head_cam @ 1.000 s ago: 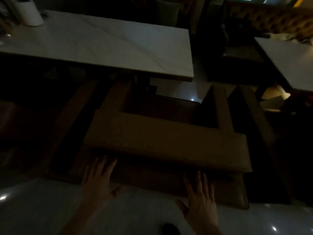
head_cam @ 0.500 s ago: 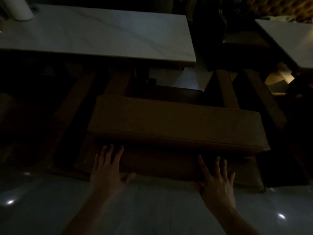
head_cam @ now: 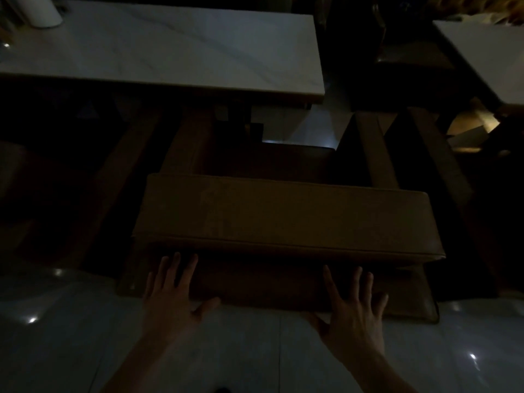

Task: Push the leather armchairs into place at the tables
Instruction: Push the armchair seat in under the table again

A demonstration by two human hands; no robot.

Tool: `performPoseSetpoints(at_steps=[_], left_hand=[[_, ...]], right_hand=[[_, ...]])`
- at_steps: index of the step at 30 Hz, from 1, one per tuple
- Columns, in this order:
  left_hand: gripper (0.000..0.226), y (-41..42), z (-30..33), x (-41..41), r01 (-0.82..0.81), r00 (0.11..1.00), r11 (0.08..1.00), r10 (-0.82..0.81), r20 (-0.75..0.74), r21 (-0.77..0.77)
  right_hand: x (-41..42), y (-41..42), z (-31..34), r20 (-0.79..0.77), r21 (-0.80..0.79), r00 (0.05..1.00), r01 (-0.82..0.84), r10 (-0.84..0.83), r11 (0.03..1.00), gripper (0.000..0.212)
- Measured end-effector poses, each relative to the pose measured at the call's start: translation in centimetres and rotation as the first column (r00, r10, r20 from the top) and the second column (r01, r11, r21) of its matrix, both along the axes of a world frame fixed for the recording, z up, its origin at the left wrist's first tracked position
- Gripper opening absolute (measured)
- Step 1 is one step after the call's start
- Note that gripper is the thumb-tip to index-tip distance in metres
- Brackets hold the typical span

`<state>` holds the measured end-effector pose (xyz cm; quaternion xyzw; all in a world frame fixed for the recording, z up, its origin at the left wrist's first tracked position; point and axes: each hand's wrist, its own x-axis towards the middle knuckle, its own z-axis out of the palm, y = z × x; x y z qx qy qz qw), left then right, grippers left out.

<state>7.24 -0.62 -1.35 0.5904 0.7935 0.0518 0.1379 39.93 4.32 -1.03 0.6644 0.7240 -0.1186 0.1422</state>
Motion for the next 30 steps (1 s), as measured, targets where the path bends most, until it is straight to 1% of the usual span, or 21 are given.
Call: performPoseSetpoints(at_steps=[3,5,8,9,11,14,16,20,24,30], left_hand=[[0.099,0.0,-0.1,0.5,0.067,0.998,0.998,-0.067,-0.009,-0.011],[0.096,0.0,-0.6,0.7,0.067,0.998,0.997,-0.067,-0.002,-0.026],[0.089,0.4,-1.5,0.4,0.061,0.998,0.998,-0.061,-0.013,-0.003],[0.087,0.4,-1.6,0.3,0.066,0.998,0.998,-0.065,-0.020,0.010],[0.083,0.5,-1.7,0.1,0.070,0.997,0.997,-0.070,-0.013,0.043],[0.082,1.6,-1.6,-0.3,0.067,0.998,0.996,-0.066,-0.006,0.064],[0.084,2.8,-1.5,-1.0,0.063,0.998,0.996,-0.063,0.003,0.062],[0.089,4.9,-1.9,-2.6,0.044,0.999,0.998,-0.044,0.009,0.048],[0.086,5.6,-2.3,-3.0,0.060,0.998,0.996,-0.060,-0.002,0.067],[0.082,5.0,-2.8,-2.9,0.057,0.998,0.990,-0.058,0.006,0.133]], right_hand=[[-0.6,-0.1,-0.4,-0.035,0.008,0.999,0.023,-0.022,1.000,0.099],[-1.2,-0.1,-0.9,-0.046,-0.006,0.999,0.017,-0.017,1.000,0.096],[-2.0,0.7,-0.5,-0.071,-0.046,0.997,0.030,-0.033,0.998,0.094],[-1.9,1.0,-0.6,-0.071,-0.025,0.997,0.021,-0.023,0.999,0.096],[-2.1,1.5,-0.9,-0.011,-0.058,1.000,0.010,-0.011,0.998,0.100],[-2.4,2.4,-1.6,0.020,-0.029,1.000,0.011,-0.010,1.000,0.101],[-3.0,3.3,-1.8,0.043,-0.051,0.999,0.015,-0.013,0.999,0.097],[-3.5,5.4,-2.5,0.015,-0.028,1.000,0.011,-0.010,1.000,0.091],[-3.5,6.4,-3.1,-0.016,0.040,1.000,-0.006,0.007,0.999,0.091],[-3.4,5.8,-2.4,-0.018,0.080,1.000,-0.012,0.014,0.997,0.088]])
